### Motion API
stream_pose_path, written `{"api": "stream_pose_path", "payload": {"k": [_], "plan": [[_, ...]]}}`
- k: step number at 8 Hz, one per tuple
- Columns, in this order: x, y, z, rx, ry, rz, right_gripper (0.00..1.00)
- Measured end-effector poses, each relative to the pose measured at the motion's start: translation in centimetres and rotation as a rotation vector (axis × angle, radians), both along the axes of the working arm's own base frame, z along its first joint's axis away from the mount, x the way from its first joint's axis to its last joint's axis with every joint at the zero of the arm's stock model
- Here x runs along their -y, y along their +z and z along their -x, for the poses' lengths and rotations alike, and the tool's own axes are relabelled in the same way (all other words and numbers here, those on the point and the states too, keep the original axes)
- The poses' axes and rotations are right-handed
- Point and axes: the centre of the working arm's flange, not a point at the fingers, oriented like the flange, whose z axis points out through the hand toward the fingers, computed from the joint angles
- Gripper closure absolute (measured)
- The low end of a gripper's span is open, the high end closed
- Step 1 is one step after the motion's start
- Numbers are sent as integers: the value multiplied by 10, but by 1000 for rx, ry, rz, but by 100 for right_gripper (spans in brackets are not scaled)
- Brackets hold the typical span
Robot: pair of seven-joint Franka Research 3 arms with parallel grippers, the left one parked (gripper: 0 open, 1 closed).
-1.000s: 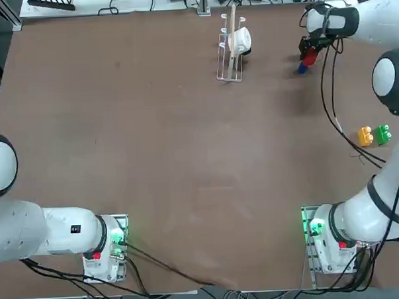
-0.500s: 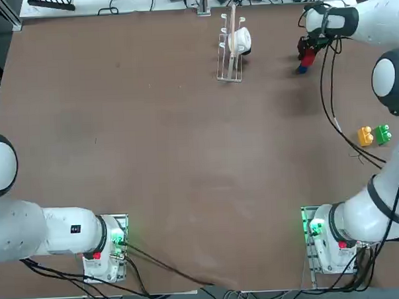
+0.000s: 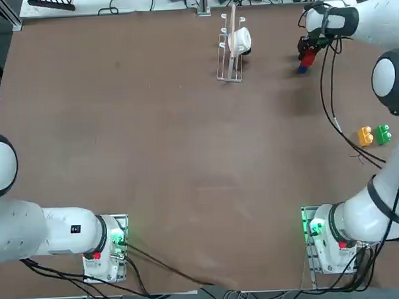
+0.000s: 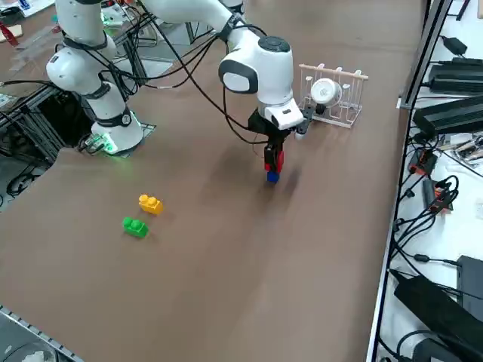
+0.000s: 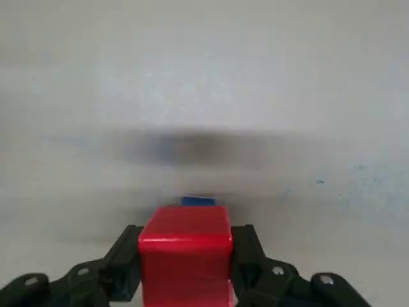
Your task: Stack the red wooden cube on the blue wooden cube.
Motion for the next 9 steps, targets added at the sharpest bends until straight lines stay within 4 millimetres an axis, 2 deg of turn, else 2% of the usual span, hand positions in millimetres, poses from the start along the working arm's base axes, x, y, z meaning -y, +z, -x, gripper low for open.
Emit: {"api": "stream_pose_path", "payload": {"k": [1,3,9], "plan": [[0,0,0,0,0,0,28],[0,0,0,-1,-1,-1,0],[0,0,0,1,-1,-1,0]]}}
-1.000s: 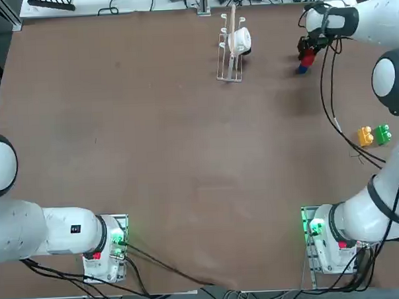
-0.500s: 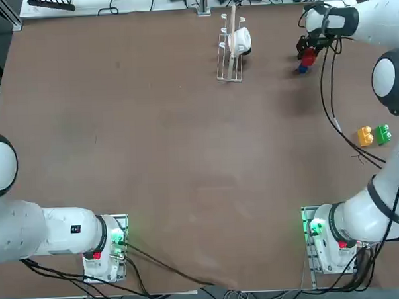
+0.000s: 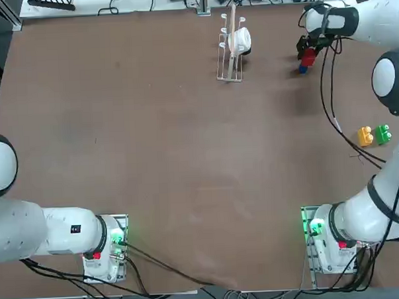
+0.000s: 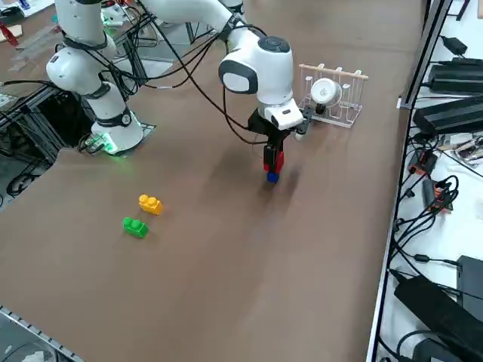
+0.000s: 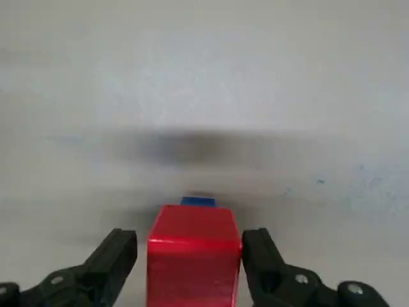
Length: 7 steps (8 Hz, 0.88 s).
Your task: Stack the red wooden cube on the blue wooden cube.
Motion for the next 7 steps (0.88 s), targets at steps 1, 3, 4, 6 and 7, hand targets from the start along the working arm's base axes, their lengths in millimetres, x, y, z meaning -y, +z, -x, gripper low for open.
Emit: {"api": "stream_pose_path", "payload": {"k": [1,3,4,6,7], "plan": [[0,4,-1,9,0,0,0],[-1,33,-5,46,0,-5,0],[-1,54,-4,61,0,-8,0],[-1,108,0,98,0,-18,0],[-1,147,4,132,0,-25,0]]}}
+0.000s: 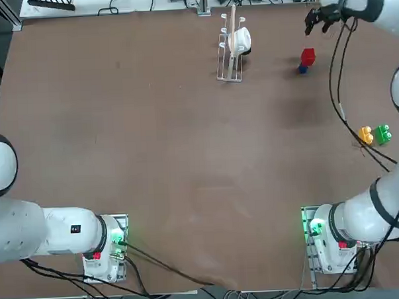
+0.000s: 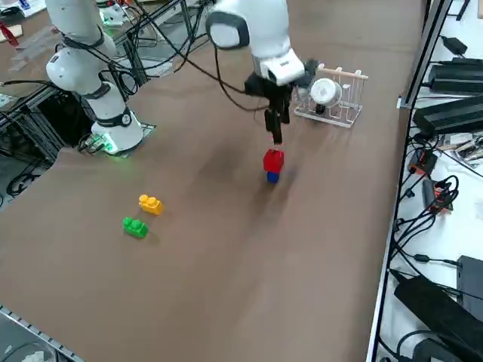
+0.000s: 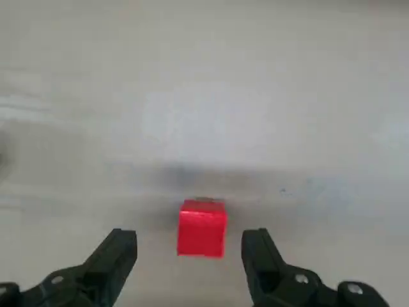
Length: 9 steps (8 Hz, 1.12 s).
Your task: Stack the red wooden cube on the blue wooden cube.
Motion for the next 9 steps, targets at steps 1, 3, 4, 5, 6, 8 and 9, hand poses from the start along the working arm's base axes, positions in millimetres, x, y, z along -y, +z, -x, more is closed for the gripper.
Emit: {"api": "stream_pose_path", "payload": {"k": [1,3,4,5,6,8,9], "plan": [[0,42,7,32,1,-7,0],[-1,127,32,39,2,-24,0],[-2,164,41,22,-3,-30,0],[-3,195,47,13,-6,-33,0],[-3,223,53,4,-6,-33,0],[-5,259,66,-34,-2,-33,0],[-5,264,70,-56,-2,-32,0]]}}
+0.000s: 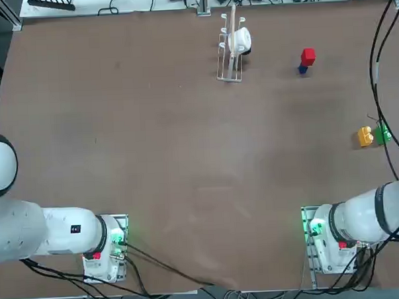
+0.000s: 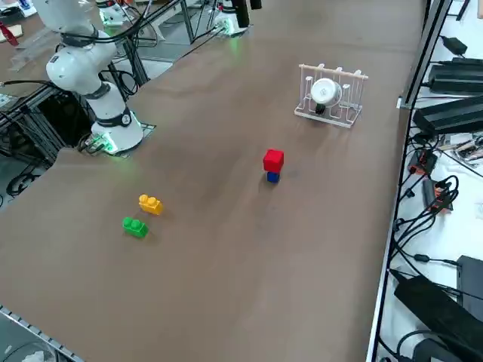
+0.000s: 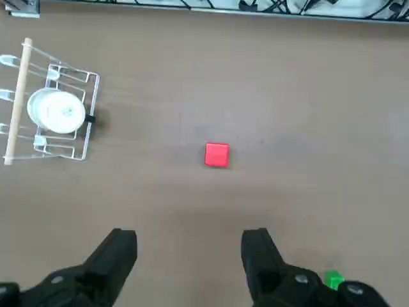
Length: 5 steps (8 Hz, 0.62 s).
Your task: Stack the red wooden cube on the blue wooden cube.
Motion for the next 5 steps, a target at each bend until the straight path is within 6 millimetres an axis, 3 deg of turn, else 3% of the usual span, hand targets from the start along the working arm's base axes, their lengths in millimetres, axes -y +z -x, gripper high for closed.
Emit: {"api": "stream_pose_path", "payload": {"k": [5], "plan": [[-30,2,5,-24,-49,83,0]]}}
